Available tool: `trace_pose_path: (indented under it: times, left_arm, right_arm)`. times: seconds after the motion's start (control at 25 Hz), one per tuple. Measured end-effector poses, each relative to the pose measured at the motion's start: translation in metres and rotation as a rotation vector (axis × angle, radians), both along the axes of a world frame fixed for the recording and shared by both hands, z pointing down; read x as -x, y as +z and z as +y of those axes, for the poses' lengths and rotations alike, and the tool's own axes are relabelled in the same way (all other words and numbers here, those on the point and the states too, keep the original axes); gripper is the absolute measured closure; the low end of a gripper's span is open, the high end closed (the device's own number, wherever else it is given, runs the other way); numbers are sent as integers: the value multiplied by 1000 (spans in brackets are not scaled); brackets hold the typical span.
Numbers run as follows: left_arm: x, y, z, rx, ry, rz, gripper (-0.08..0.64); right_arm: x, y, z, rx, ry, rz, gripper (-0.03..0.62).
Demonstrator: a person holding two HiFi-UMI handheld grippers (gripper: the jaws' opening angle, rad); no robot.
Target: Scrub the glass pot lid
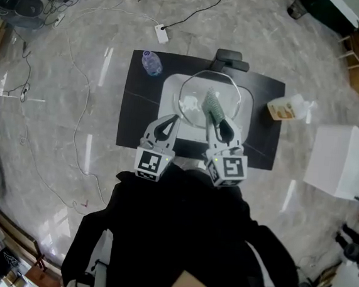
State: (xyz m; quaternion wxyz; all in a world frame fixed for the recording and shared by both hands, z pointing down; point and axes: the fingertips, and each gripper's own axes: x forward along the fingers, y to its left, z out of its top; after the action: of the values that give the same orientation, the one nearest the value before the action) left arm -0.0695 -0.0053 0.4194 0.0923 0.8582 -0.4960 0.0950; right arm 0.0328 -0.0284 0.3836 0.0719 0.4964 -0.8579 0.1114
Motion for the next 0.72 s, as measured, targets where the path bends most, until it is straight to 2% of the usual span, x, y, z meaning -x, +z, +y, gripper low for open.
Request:
trace_pose_path:
  times: [0.12,0.24,0.48,0.56,0.64,0.72]
  left_arm:
    - [8,5,-15,8,6,36,557]
    - [14,15,-27,23,25,22,557]
    - [18,31,-46,40,55,35,557]
    - [17,33,-51,46,56,55,557]
    - [19,36,-53,47,64,47,557]
    - [18,40,-55,51,76,35,557]
  right_arm:
    - [5,11,-12,19,39,33,520]
    - [5,25,-26,69,80,69,520]
    - [-5,59,-56,97,135,169,520]
    - [-7,70,-66,100,147,202,520]
    - [-6,80,-76,112,148,230,520]
    - [-5,93,-84,127,140,297,520]
